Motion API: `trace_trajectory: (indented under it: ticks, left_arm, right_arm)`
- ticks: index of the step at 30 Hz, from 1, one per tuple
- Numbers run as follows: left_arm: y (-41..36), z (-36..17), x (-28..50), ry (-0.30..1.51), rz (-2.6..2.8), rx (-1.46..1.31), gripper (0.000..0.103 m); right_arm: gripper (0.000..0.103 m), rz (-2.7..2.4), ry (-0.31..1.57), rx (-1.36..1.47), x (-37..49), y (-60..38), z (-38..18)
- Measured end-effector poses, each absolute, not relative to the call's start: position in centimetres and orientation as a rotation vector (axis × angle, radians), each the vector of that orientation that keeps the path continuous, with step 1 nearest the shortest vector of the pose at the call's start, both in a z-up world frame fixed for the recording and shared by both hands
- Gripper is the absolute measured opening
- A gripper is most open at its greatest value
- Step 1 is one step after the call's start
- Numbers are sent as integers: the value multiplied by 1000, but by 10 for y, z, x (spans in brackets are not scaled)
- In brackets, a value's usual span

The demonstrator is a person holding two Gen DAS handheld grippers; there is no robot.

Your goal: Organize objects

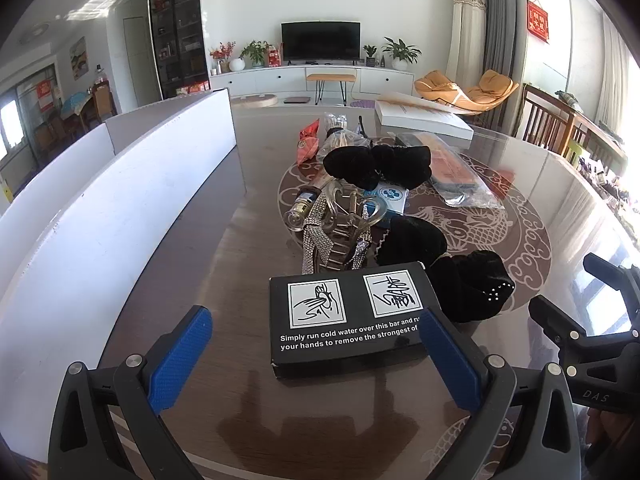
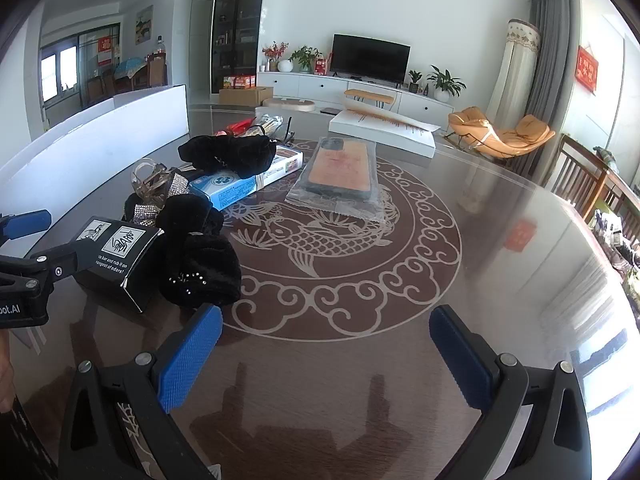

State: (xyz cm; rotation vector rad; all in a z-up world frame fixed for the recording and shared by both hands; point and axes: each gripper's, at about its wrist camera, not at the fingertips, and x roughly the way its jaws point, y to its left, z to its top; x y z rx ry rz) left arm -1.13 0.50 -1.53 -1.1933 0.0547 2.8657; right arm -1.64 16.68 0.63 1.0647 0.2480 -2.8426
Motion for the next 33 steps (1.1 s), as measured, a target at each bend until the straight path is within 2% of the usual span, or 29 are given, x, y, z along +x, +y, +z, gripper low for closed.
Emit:
trace_trajectory:
  ticks: [33]
  left_arm:
    - [9, -21, -15, 74, 2830, -1238, 103]
  right_arm:
    - [103, -2832, 281, 1085, -19, 163, 2]
